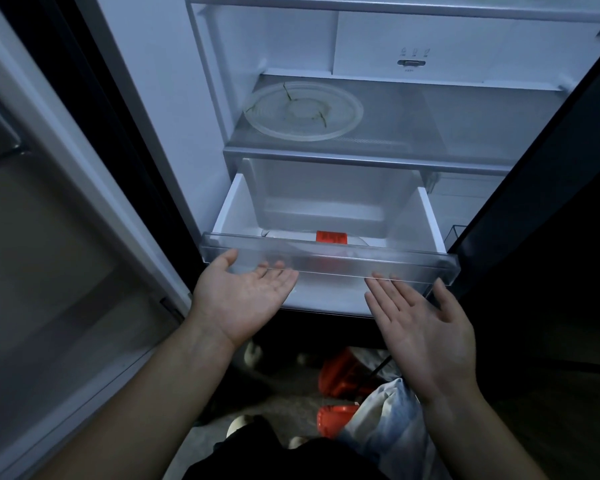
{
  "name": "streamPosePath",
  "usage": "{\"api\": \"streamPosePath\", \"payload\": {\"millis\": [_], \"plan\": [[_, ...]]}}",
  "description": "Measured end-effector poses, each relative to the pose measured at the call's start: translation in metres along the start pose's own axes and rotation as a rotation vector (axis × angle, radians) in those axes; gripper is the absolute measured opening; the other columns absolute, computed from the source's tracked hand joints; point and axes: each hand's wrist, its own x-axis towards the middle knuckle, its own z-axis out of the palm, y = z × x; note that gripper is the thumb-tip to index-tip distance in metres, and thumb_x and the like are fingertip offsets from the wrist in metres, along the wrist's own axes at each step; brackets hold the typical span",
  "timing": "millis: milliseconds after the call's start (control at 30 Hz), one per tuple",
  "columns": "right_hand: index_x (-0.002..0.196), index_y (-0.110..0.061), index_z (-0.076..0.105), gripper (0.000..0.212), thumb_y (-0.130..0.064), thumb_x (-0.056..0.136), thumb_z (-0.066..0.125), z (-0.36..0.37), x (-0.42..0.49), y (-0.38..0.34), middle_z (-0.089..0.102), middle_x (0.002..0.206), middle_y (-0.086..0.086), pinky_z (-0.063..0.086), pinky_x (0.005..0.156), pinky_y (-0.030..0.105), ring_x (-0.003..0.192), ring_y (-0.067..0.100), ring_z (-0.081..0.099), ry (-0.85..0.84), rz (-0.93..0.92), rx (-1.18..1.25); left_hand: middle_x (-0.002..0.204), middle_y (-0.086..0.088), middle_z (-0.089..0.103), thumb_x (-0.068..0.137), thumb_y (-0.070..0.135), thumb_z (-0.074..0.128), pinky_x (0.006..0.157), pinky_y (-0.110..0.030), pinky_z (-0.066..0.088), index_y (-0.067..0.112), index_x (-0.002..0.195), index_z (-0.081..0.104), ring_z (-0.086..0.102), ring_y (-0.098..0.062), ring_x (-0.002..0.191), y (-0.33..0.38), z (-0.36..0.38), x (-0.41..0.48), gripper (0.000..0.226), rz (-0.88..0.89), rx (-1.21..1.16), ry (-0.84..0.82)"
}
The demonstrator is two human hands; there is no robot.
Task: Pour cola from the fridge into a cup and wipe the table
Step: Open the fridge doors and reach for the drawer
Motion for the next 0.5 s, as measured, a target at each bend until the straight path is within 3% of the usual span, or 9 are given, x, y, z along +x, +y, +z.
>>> {"api": "streamPosePath", "payload": {"millis": [133,200,267,300,367,433,500], "plan": [[0.137,-0.003,0.041,0.093,-0.034,0.058,0.079,-0.005,0.000,-0.001,0.054,0.133,0.024,0.043,0.100,0.047,0.123,0.035,0.054,0.002,0.008,-0.109,0.142,-0.024,0.040,0.097,0.030,0.040,0.102,-0.048,0.031,-0.006,0.142,0.031,0.033,-0.038,0.136,0.000,-0.002,-0.001,0.058,0.008,0.054,0.014],[0.132,-0.007,0.047,0.095,-0.043,0.052,0.085,0.000,-0.003,-0.002,0.061,0.128,0.016,0.047,0.099,0.041,0.118,0.027,0.059,0.006,0.019,-0.353,0.145,-0.025,0.037,0.096,0.027,0.039,0.105,-0.048,0.031,-0.007,0.145,0.024,0.035,-0.038,0.135,0.004,-0.005,-0.003,0.061,-0.021,0.154,0.012],[0.124,-0.010,0.056,0.061,-0.041,0.074,0.071,0.001,-0.005,-0.005,0.066,0.121,0.008,0.051,0.096,0.033,0.110,0.018,0.064,0.008,-0.003,-0.760,0.141,-0.024,0.045,0.091,0.026,0.039,0.103,-0.047,0.035,-0.005,0.143,0.030,0.044,-0.036,0.129,0.011,-0.005,-0.010,0.061,-0.086,0.333,-0.045],[0.118,-0.012,0.061,0.035,-0.030,0.087,0.060,0.001,-0.005,-0.007,0.069,0.116,0.006,0.052,0.092,0.027,0.106,0.016,0.066,-0.011,-0.079,-0.963,0.135,-0.021,0.053,0.088,0.027,0.039,0.103,-0.045,0.037,-0.002,0.139,0.041,0.050,-0.034,0.125,0.013,-0.003,-0.015,0.058,-0.112,0.465,-0.089],[0.104,-0.016,0.067,0.019,-0.018,0.097,0.049,0.004,-0.008,-0.012,0.072,0.103,0.002,0.051,0.085,0.019,0.098,0.014,0.067,-0.066,-0.364,-1.262,0.121,-0.012,0.065,0.085,0.029,0.040,0.101,-0.041,0.040,0.005,0.123,0.058,0.062,-0.026,0.113,0.016,0.004,-0.023,0.049,-0.047,0.776,-0.154],[0.099,-0.020,0.066,0.019,-0.025,0.094,0.048,0.013,-0.004,-0.017,0.069,0.099,-0.007,0.045,0.086,0.014,0.099,0.006,0.062,-0.115,-0.708,-1.485,0.111,-0.004,0.071,0.093,0.024,0.039,0.094,-0.034,0.045,0.012,0.114,0.064,0.067,-0.020,0.103,0.014,0.014,-0.024,0.034,0.216,1.107,-0.161],[0.108,-0.018,0.062,0.027,-0.029,0.092,0.045,0.017,0.011,-0.022,0.062,0.110,-0.008,0.036,0.094,0.014,0.106,0.006,0.053,-0.162,-1.015,-1.824,0.108,0.006,0.070,0.099,0.021,0.041,0.089,-0.025,0.041,0.018,0.113,0.064,0.064,-0.010,0.101,0.013,0.018,-0.012,0.027,0.596,1.453,-0.125]]}}
